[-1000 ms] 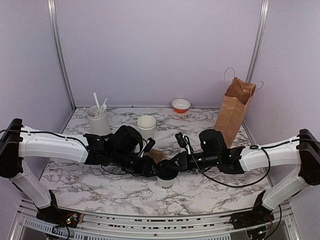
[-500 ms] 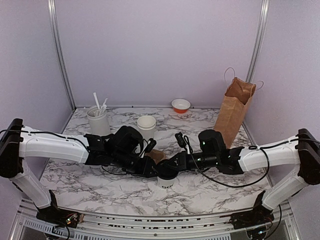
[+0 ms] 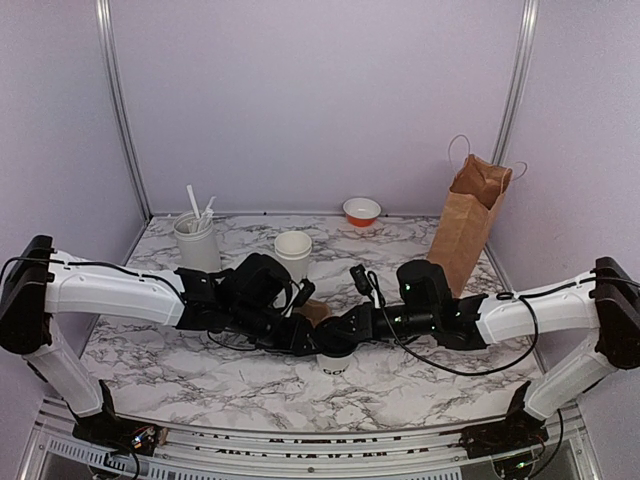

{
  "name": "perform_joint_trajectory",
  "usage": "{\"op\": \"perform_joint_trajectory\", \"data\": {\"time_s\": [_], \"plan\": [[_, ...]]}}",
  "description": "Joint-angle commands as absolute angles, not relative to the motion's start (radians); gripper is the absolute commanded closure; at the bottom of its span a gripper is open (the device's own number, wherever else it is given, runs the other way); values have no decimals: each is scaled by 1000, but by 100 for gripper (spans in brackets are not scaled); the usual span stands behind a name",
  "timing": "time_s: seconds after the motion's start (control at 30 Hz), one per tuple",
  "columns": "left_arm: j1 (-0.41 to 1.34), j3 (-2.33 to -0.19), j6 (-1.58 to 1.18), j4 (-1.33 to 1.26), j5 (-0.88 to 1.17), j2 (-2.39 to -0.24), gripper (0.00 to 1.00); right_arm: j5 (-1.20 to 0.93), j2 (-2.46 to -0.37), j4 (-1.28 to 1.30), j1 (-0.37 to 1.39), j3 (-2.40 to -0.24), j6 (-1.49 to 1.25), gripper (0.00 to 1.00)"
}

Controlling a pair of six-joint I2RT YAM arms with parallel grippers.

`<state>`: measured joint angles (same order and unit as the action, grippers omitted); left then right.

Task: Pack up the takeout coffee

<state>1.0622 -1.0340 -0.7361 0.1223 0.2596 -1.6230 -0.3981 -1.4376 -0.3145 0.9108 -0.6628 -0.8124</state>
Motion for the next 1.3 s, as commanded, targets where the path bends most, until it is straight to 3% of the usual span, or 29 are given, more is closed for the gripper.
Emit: {"op": "perform_joint_trajectory", "data": {"time_s": [0.0,0.47,1.27], "plan": [[1050,-1058,-746,200,198,-1675,69,-379,-1469,-255,921,-635,-814,93],[1011,-1014,-755,247,150,-1651,71,-382,-1480,-270,920,-614,-821,93],[1018,-1128,-727,272,197,-1630,69,-382,-1484,-271,913,-624,-823,93]]}}
